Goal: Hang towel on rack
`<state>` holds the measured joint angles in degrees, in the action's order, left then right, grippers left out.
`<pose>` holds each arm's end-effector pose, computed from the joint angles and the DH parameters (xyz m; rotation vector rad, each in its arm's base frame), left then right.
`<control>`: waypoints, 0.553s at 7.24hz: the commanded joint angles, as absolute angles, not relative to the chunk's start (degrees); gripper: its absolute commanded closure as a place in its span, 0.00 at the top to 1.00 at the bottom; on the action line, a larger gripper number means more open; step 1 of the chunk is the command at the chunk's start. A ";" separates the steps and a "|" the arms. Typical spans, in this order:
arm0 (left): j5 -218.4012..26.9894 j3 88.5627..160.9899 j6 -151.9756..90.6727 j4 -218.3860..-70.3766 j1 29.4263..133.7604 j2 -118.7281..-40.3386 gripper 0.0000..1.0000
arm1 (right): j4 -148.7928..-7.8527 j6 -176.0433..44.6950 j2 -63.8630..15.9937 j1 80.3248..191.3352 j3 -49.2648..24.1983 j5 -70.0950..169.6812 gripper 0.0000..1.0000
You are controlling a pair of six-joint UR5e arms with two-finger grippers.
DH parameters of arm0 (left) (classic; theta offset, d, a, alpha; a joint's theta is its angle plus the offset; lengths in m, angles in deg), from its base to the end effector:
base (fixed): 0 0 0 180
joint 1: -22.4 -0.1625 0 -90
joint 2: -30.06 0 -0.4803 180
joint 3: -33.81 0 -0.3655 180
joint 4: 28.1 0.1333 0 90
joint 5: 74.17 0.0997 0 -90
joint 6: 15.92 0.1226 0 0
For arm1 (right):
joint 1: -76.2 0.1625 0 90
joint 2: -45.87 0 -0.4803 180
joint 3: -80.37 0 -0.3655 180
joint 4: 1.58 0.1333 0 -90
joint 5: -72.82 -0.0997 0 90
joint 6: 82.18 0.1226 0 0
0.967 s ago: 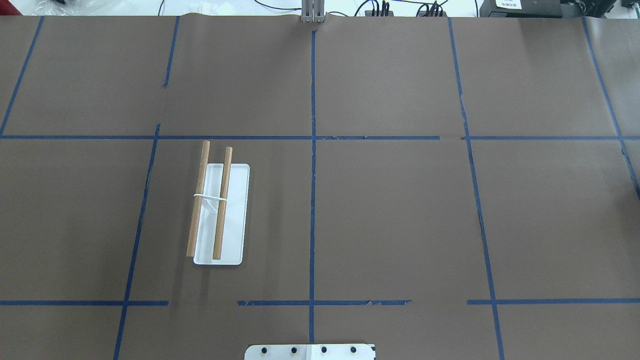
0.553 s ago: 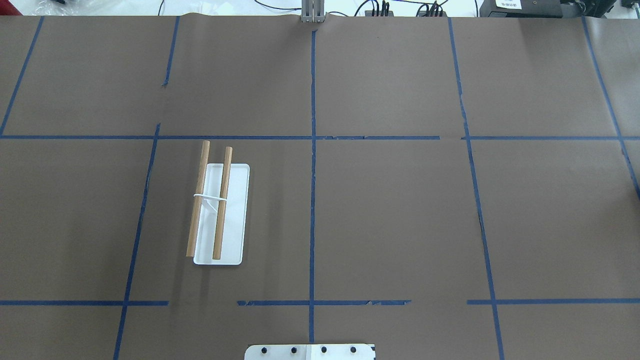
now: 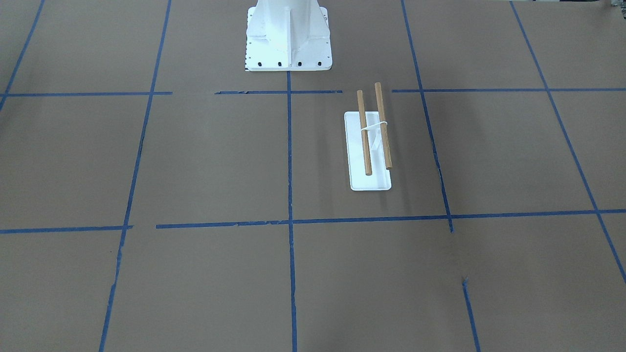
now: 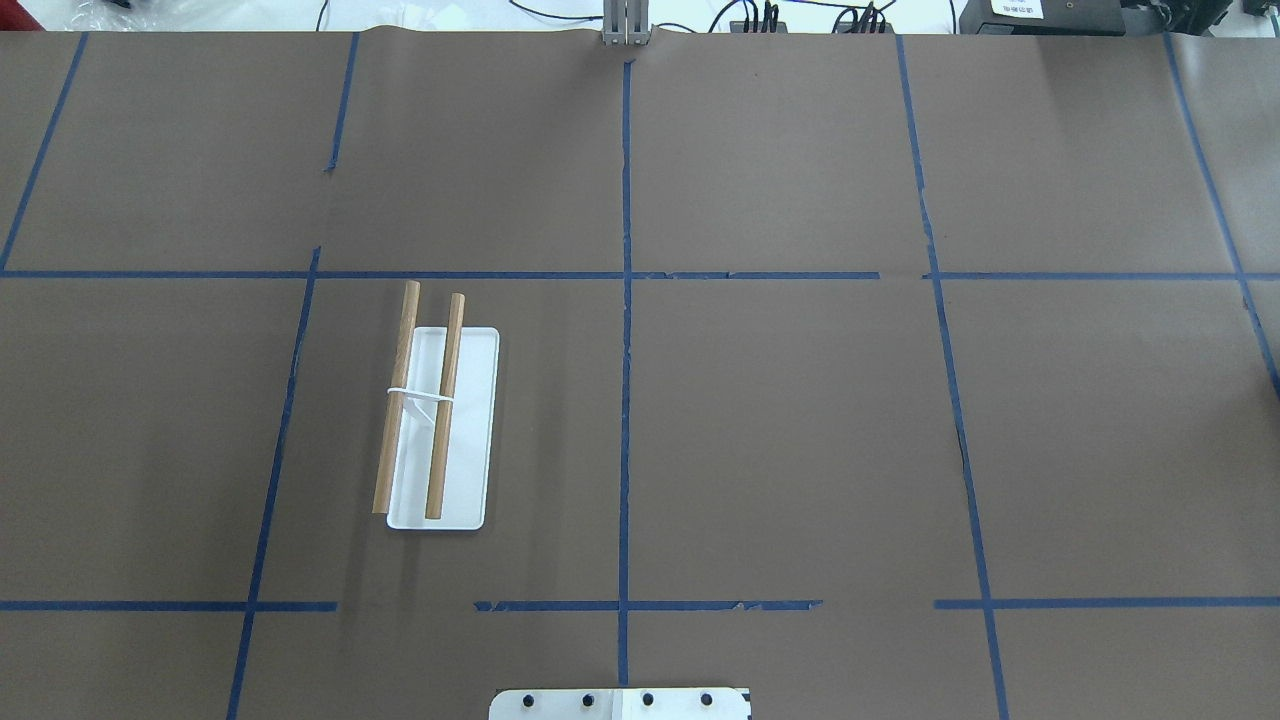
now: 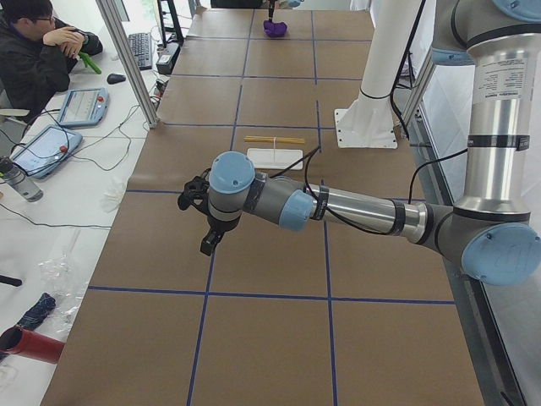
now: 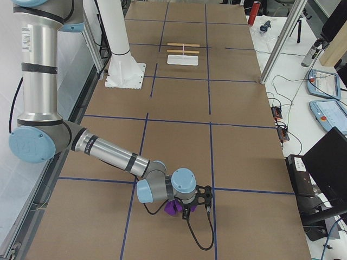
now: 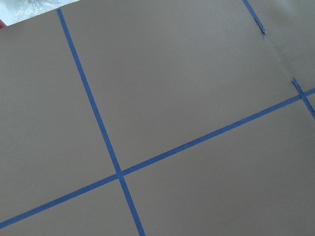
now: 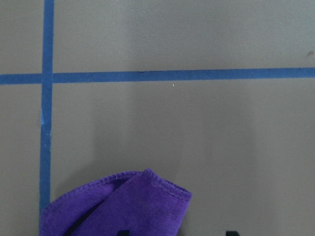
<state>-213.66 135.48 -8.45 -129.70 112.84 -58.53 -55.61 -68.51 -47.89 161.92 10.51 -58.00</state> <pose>-0.0437 -0.4697 0.6143 0.4163 0.8282 0.2785 0.0217 -0.4224 0.8597 0.0885 -0.7326 0.0813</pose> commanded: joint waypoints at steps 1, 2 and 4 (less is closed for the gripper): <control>-213.66 135.50 -8.45 -129.70 112.84 -58.53 1.00 | -55.54 -68.29 -47.29 159.88 10.94 -57.70 0.79; -213.66 135.50 -8.36 -129.79 112.84 -58.45 1.00 | -55.54 -68.29 -47.03 159.17 11.20 -57.53 0.78; -213.66 135.50 -8.36 -129.79 112.84 -58.45 1.00 | -55.45 -68.46 -46.94 158.47 10.94 -56.30 0.00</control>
<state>-213.66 135.49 -8.37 -129.78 112.84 -58.50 -55.49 -68.40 -47.02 158.96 11.14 -56.82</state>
